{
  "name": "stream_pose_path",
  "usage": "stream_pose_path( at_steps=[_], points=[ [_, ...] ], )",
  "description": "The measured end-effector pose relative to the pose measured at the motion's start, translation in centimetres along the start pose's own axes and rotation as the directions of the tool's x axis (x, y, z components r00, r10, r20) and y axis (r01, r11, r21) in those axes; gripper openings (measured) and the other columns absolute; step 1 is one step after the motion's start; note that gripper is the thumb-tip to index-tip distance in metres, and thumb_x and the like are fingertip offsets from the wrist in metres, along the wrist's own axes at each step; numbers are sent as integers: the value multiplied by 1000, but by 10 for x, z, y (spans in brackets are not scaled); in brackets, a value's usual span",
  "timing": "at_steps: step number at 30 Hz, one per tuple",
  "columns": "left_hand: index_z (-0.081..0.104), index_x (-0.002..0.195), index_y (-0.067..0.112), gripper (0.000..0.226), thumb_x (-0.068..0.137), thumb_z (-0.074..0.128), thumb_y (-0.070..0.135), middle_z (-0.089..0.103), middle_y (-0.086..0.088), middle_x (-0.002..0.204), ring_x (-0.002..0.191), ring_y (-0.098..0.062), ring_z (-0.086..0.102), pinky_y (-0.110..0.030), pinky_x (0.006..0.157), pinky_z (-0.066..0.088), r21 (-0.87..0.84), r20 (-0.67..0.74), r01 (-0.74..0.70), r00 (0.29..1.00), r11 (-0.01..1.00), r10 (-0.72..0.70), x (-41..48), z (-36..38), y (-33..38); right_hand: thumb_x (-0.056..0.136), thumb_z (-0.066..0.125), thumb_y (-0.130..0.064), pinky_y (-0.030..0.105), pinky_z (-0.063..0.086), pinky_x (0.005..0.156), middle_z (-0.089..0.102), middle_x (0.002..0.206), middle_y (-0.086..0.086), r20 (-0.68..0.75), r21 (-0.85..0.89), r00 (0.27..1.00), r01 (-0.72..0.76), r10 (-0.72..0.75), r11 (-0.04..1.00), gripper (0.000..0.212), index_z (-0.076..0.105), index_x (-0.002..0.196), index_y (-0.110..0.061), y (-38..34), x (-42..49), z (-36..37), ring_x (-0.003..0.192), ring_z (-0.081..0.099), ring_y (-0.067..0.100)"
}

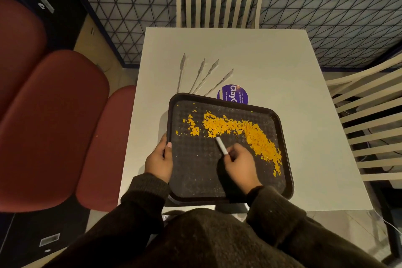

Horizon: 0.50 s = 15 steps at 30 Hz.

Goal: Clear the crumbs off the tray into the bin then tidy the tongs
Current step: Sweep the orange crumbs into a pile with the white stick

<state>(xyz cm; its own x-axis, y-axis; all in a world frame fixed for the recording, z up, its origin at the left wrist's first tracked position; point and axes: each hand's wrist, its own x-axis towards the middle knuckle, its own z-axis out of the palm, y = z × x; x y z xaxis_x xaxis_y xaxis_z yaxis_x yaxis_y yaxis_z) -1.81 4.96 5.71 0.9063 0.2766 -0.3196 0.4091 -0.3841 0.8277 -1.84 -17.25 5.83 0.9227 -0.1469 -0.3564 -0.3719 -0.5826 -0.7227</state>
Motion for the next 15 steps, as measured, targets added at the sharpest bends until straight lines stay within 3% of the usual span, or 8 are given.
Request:
stream_pose_path(
  at_steps=[5, 8, 12, 15],
  points=[
    [43, 127, 42, 35, 93, 38, 36, 54, 19, 100, 91, -5, 52, -21, 84, 38, -4, -40, -33, 999, 999, 32, -3, 1, 4, 84, 56, -12, 14, 36, 61, 54, 78, -15, 124, -55, 958, 268, -260, 962, 12, 59, 82, -24, -33, -10, 36, 70, 51, 1],
    [45, 129, 38, 37, 93, 38, 34, 54, 19, 100, 91, -3, 51, -16, 80, 34, 36, -81, -67, 994, 997, 69, -5, 0, 8, 84, 57, -10, 20, 38, 68, 60, 85, -3, 111, -80, 936, 343, -333, 936, 10, 64, 87, -16, -48, 0, 47, 77, 50, 9],
    [45, 130, 38, 37, 94, 38, 34, 62, 7, 113, 92, -4, 52, -16, 80, 35, 44, -67, -71, 995, 997, 74, -6, 0, 9, 86, 57, -11, 25, 46, 74, 63, 92, 1, 49, -31, 975, 217, -215, 976, 12, 66, 94, -14, -55, 21, 46, 80, 56, 14],
    [44, 132, 36, 38, 94, 38, 34, 55, 15, 112, 97, -2, 47, -16, 86, 34, 13, -61, -32, 998, 999, 32, -7, 0, 9, 86, 58, -11, 24, 45, 75, 67, 97, 6, -5, -13, 995, 97, -97, 995, 13, 66, 96, -13, -49, 32, 36, 82, 60, 18]
  ],
)
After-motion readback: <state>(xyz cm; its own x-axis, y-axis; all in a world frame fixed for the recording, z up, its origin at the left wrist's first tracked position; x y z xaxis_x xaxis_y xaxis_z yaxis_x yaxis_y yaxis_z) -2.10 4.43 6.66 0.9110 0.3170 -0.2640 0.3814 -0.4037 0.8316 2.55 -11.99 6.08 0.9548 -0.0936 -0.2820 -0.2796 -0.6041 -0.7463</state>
